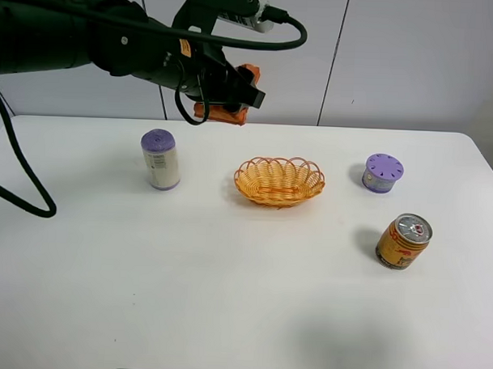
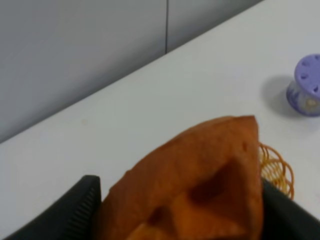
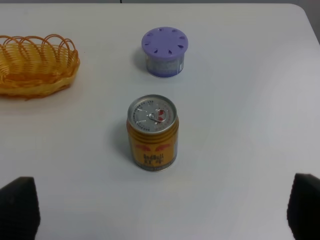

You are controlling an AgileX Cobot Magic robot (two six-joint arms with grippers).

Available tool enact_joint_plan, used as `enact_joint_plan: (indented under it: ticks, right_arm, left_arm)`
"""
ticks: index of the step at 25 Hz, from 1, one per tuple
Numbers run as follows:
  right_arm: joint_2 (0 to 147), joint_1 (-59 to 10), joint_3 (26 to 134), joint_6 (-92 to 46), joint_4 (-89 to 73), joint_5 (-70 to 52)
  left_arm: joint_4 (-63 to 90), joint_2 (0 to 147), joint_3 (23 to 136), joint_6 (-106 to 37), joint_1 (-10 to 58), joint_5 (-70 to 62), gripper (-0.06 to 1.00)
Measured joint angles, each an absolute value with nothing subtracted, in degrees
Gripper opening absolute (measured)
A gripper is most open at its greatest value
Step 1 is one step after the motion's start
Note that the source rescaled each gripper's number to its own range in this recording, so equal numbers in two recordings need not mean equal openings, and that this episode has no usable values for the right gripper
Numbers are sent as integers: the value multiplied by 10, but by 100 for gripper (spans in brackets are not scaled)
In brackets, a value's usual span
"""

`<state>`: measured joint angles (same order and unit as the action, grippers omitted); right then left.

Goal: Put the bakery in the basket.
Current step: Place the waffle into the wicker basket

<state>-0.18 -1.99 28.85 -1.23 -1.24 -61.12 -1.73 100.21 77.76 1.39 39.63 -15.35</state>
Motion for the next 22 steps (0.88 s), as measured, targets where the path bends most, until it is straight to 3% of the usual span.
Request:
enact_joint_plan:
  ticks: [22]
  right_arm:
    - [-2,-20,288,-12,-12,-611]
  left_arm:
    - [0,1167,778,18,430,90,6]
